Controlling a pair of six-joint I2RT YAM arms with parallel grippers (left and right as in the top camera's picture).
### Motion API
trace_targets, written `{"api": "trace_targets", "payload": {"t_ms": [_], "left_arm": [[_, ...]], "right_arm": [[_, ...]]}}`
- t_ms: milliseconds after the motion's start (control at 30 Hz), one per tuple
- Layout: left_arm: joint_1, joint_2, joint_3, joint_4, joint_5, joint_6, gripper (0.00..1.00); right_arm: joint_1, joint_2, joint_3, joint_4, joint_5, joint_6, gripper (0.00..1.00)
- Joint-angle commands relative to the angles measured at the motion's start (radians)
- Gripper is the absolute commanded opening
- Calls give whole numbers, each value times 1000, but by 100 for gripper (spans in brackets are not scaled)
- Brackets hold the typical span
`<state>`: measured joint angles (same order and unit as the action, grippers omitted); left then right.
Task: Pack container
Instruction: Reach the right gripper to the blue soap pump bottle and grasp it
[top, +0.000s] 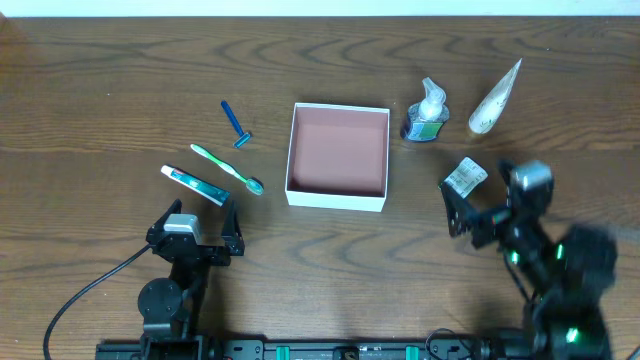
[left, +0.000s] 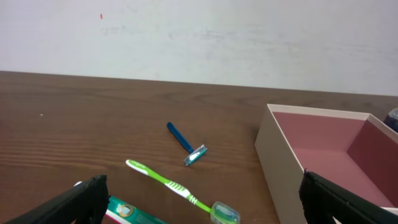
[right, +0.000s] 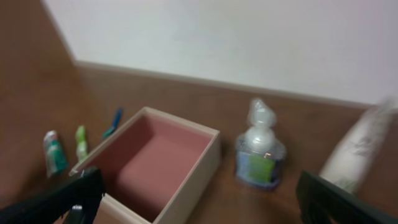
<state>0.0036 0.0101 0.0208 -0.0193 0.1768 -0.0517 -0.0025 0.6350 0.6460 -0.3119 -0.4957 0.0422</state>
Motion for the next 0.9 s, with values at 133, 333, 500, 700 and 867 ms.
{"api": "trace_targets", "payload": {"t_ms": [133,333,500,700,867], "left_arm": [[-3,-6,-17,-36,14,-1,98],[-3,-6,-17,-36,14,-1,98],[-3,-6,-17,-36,14,-1,98],[-3,-6,-17,-36,14,-1,98],[-3,-6,-17,-36,14,-1,98]], "right_arm": [[-5,550,562,-478,-122,-177,99],[-6,833,810,-674,-140,-179,98],[-5,917,812,-646,-131,-220,99],[31,944,812,-622,-45,-407,99],[90,948,812,-535,17,-444,99]]}}
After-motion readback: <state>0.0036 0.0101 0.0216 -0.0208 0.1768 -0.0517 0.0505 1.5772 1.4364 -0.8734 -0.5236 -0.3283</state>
